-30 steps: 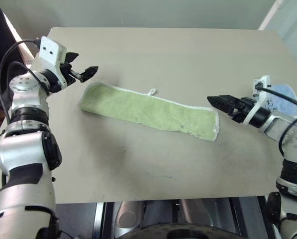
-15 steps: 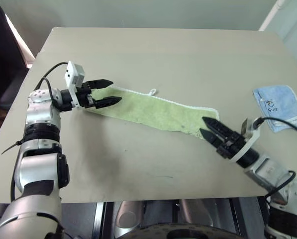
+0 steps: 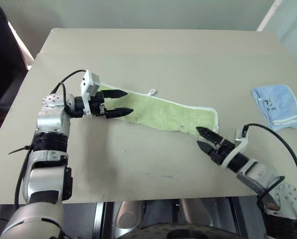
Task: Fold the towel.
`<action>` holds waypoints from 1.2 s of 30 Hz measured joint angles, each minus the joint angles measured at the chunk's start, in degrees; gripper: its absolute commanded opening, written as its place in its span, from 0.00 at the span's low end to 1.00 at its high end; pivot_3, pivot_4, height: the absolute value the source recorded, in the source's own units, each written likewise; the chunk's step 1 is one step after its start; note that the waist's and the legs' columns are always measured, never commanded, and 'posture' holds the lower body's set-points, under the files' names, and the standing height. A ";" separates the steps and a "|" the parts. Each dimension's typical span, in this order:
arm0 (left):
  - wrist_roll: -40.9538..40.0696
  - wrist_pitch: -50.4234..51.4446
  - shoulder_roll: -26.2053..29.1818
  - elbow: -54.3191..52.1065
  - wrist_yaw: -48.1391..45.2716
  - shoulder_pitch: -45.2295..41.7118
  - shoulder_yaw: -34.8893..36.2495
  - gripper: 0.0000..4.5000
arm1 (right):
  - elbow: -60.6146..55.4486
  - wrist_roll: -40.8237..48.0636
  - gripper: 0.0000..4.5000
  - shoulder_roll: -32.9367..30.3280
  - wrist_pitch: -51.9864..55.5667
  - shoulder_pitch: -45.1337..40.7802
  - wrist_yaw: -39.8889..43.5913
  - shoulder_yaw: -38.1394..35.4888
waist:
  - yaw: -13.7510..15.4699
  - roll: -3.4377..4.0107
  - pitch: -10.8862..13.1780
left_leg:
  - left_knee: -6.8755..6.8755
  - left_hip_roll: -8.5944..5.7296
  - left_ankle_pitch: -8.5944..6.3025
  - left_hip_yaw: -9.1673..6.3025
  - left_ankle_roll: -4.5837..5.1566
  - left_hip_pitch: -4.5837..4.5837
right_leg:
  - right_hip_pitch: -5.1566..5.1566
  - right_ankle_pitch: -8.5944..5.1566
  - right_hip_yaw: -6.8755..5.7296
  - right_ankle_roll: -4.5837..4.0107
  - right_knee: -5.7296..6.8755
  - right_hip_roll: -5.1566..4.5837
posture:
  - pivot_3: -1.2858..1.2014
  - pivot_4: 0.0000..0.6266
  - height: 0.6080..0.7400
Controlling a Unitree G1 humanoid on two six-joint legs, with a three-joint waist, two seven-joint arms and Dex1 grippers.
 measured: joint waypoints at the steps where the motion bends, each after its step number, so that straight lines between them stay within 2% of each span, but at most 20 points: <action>1: 0.00 0.00 -0.06 -0.04 0.17 0.18 -0.03 1.00 | 0.44 0.14 0.99 0.40 -0.40 -0.74 -1.04 -0.39 | 0.06 0.00 0.00 | 0.00 0.00 0.00 0.01 0.01 -0.01 | 0.00 0.02 0.00 -0.02 -0.01 -0.01 | 0.52 0.24 0.91; 16: 0.14 -0.76 0.01 -0.33 1.44 0.45 -0.31 1.00 | 2.16 0.70 0.99 2.27 -0.41 -2.06 -4.67 -7.71 | 0.36 0.00 0.00 | -0.03 -0.02 -0.07 0.00 0.08 -0.10 | 0.05 0.14 0.00 0.03 -0.38 -0.03 | 0.52 0.24 0.91; 22: 0.26 -1.59 0.30 0.60 1.50 0.44 -0.31 1.00 | 1.11 0.48 0.99 3.35 -0.71 -2.15 -6.26 -8.16 | 0.33 0.01 0.00 | -0.03 -0.02 -0.13 0.01 0.11 -0.11 | 0.06 0.17 0.00 0.06 -0.50 -0.01 | 0.52 0.24 0.91; 26: 0.44 -2.04 0.31 1.61 1.52 0.38 -0.37 1.00 | -2.24 0.27 0.81 4.56 -2.38 -2.94 -8.36 -6.61 | 0.29 0.01 0.01 | -0.03 -0.01 -0.14 0.00 0.13 -0.12 | 0.04 0.22 0.01 0.08 -0.52 0.00 | 0.52 0.24 0.91; 36: 1.59 -3.40 0.34 3.88 1.53 -0.83 -0.92 1.00 | -9.24 0.26 0.05 5.20 -7.62 -0.57 -11.63 -4.55 | 0.32 0.01 0.01 | -0.03 -0.02 -0.20 0.00 0.19 -0.19 | 0.08 0.30 0.00 0.18 -0.80 -0.01 | 0.52 0.24 0.91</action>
